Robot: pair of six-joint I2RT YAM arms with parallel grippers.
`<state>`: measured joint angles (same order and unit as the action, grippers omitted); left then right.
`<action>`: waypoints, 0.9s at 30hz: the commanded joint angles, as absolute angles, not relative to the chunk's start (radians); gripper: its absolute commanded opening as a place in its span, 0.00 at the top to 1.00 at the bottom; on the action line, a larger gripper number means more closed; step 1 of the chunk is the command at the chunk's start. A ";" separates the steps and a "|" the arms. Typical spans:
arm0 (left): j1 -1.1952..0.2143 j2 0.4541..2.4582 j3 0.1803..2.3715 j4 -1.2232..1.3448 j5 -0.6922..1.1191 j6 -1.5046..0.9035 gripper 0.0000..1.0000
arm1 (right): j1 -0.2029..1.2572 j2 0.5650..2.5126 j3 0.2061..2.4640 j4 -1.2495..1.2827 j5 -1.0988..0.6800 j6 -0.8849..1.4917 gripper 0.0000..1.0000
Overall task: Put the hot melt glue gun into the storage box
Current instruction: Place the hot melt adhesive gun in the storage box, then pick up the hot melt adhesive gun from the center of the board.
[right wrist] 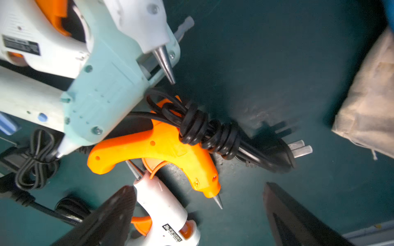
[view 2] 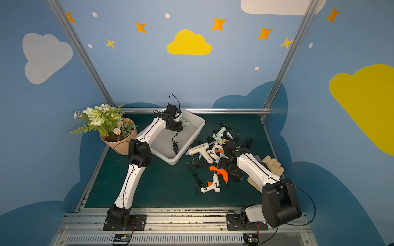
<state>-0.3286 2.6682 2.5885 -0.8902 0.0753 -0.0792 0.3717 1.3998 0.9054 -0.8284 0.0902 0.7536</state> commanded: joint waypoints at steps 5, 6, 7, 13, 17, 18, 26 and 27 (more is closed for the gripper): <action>-0.327 2.673 2.615 -0.812 0.117 -0.064 0.48 | 0.365 1.403 0.920 -0.858 0.079 0.713 0.02; -0.328 2.665 2.615 -0.809 0.116 -0.064 0.42 | 0.366 1.401 0.915 -0.857 0.083 0.713 0.02; -0.327 2.653 2.615 -0.805 0.112 -0.063 0.36 | 0.366 1.398 0.911 -0.856 0.087 0.713 0.02; -0.330 2.563 2.614 -0.808 0.063 -0.046 0.00 | 0.368 1.366 0.889 -0.839 0.078 0.694 0.04; -0.334 2.473 2.614 -0.833 0.036 -0.050 0.00 | 0.381 1.323 0.875 -0.825 0.063 0.664 0.09; -0.336 2.446 2.612 -0.843 0.029 -0.051 0.00 | 0.390 1.311 0.874 -0.825 0.061 0.652 0.11; -0.345 2.191 2.431 -0.858 0.071 -0.126 0.00 | 0.517 1.253 0.854 -0.856 0.089 0.653 0.15; -0.345 2.158 2.385 -0.846 0.088 -0.147 0.00 | 0.530 1.247 0.845 -0.860 0.079 0.663 0.16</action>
